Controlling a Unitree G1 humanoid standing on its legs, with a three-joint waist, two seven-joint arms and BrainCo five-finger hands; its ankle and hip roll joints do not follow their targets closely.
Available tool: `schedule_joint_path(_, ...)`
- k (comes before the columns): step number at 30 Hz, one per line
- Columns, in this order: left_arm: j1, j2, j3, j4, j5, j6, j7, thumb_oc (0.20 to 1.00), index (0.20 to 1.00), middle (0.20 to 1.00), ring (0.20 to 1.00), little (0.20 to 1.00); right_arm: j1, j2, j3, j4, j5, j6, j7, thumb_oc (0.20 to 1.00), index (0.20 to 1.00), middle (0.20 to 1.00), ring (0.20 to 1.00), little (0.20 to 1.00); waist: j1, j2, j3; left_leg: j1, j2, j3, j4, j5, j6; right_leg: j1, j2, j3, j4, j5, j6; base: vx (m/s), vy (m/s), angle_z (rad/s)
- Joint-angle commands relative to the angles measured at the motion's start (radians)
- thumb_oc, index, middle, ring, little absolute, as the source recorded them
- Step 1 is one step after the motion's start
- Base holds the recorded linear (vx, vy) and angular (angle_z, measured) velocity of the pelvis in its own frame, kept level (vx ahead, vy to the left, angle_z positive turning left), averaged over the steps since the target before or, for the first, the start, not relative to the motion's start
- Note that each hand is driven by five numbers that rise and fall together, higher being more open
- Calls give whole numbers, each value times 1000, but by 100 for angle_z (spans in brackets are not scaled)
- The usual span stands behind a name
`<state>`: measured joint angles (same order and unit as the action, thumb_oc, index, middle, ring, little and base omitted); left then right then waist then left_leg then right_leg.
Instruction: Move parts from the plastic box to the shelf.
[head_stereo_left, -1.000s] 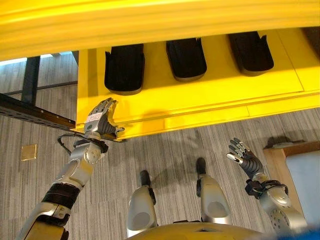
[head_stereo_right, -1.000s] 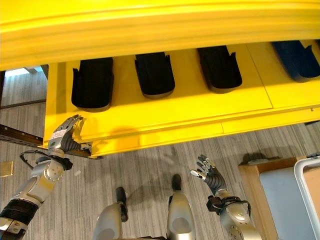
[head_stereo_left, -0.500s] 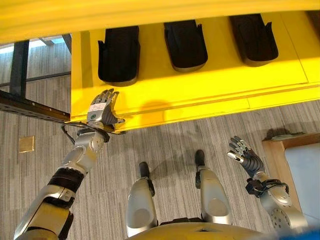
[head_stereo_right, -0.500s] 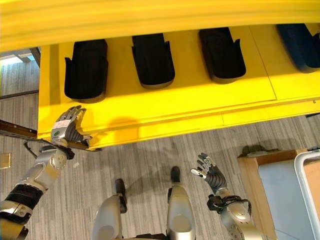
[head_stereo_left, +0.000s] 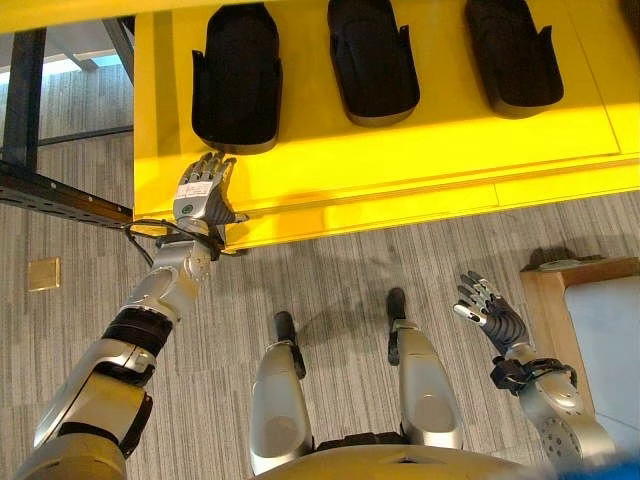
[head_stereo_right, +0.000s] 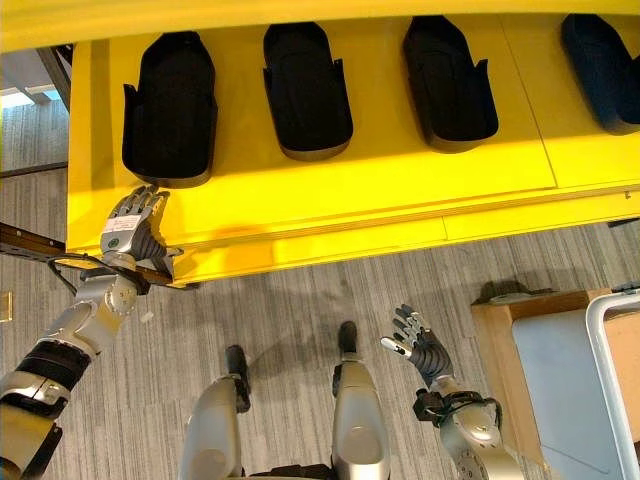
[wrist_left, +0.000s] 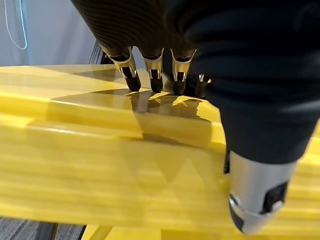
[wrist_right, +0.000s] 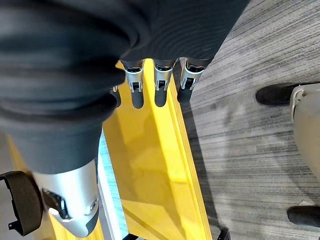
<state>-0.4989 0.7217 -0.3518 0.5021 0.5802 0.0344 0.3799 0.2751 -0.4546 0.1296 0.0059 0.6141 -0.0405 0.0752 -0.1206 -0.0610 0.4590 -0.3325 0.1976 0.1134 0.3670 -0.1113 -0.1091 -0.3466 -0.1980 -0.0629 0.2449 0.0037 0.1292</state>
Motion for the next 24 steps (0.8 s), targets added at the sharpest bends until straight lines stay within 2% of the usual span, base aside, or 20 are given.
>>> schedule_joint_path(1, -68, -8, -61, 92, 7, -16, -44, 1000, 1000, 1000, 1000, 1000, 30, -59, 1, -92, 22, -63, -1, 1000, 1000, 1000, 1000, 1000, -50, -18, -32, -19, 64, 2, 31, 40, -28, 30, -80, 21, 99, -73, 56, 3, 4, -4)
schedule_joint_path(24, -135, -32, -131, 79, 34, -32, -62, 1000, 1000, 1000, 1000, 1000, 42, -75, 1, -91, 22, -70, 4, 1000, 1000, 1000, 1000, 1000, -62, -22, -37, -29, 71, 1, 54, 28, -29, 7, -73, 37, 127, -83, 53, 1, 0, 0)
